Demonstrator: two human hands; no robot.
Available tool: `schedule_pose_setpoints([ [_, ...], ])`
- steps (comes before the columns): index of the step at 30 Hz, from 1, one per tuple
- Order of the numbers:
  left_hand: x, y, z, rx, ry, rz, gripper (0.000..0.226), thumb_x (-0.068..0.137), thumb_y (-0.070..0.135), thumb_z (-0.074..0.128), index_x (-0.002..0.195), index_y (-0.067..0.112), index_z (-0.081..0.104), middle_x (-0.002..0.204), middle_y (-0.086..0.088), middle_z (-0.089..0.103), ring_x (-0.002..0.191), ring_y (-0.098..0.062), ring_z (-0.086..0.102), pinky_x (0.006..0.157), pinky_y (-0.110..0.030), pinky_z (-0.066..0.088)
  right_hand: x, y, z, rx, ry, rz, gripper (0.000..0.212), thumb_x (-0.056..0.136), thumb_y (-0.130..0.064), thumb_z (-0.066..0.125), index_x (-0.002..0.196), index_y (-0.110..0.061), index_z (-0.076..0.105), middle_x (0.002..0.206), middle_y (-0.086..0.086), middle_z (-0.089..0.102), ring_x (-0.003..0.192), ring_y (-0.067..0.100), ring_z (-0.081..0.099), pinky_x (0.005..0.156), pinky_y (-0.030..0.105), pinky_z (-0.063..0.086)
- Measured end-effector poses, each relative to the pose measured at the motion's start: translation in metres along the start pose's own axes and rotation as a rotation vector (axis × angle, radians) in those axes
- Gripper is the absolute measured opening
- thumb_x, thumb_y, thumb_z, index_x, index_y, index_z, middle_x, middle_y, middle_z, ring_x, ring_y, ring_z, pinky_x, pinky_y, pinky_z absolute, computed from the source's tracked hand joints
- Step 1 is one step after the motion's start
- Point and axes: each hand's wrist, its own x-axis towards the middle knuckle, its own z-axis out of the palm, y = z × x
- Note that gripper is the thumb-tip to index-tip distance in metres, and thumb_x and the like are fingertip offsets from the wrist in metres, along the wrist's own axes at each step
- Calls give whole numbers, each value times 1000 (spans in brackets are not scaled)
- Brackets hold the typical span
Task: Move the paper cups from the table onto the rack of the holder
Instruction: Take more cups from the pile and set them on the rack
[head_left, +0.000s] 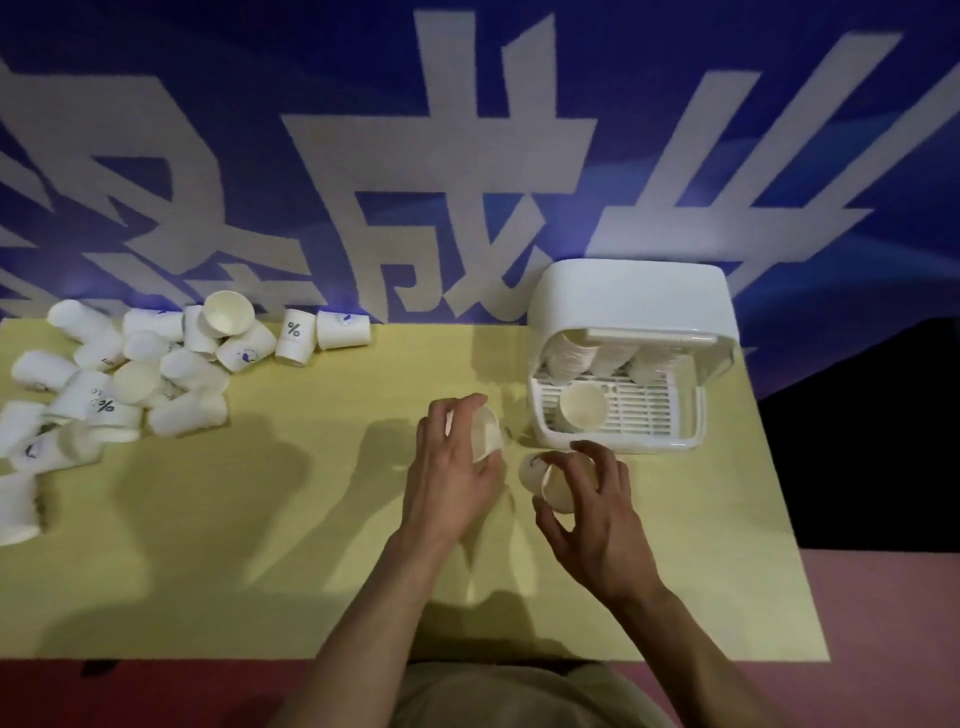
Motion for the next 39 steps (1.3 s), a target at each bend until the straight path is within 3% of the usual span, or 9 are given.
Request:
schedule_pose_setpoints([
  [4, 21, 60, 35, -6, -19, 98, 60, 87, 27, 75, 138, 38, 45, 135, 8, 38, 122, -18, 45, 93, -31, 51, -7, 47, -44, 1, 9, 18, 47, 91, -38, 68, 134, -34, 51, 144, 0, 39, 123, 23, 45, 67, 32, 59],
  [8, 42, 98, 61, 19, -42, 134, 57, 88, 26, 75, 137, 33, 48, 137, 6, 37, 126, -20, 45, 98, -33, 51, -1, 84, -73, 19, 26, 29, 47, 92, -39, 66, 136, -37, 50, 144, -3, 38, 125, 20, 43, 69, 27, 57],
  [11, 52, 113, 77, 36, -70, 153, 56, 89, 23, 74, 138, 32, 48, 138, 5, 36, 128, -22, 45, 98, -32, 51, 5, 103, -82, 40, 35, 43, 47, 93, -38, 65, 137, -36, 49, 144, -2, 39, 126, 21, 44, 70, 31, 59],
  [16, 65, 118, 102, 144, -152, 141, 53, 92, 25, 71, 140, 27, 49, 143, 2, 36, 129, -24, 45, 98, -42, 53, 12, 125, -90, 84, 15, 21, 46, 95, -40, 62, 138, -34, 48, 144, -3, 39, 126, 20, 44, 69, 31, 60],
  [22, 74, 109, 129, 216, -246, 25, 65, 85, 18, 78, 142, 28, 48, 147, 2, 34, 131, -27, 45, 103, -42, 50, 23, 146, -98, 86, -22, 10, 47, 95, -40, 62, 138, -34, 47, 143, -3, 39, 125, 19, 44, 67, 30, 60],
  [33, 88, 95, 158, 175, -359, -72, 63, 94, 31, 70, 150, 25, 42, 151, -4, 36, 139, -27, 40, 109, -42, 43, 41, 160, -99, 72, -53, 36, 48, 96, -41, 61, 141, -36, 45, 147, -1, 38, 131, 22, 43, 70, 35, 61],
  [39, 87, 97, 153, 225, -367, -52, 78, 88, 35, 76, 154, 28, 34, 152, -2, 31, 142, -26, 29, 108, -45, 44, 56, 150, -100, 66, -52, -9, 46, 98, -43, 57, 141, -35, 45, 146, -1, 38, 129, 24, 44, 70, 42, 62],
])
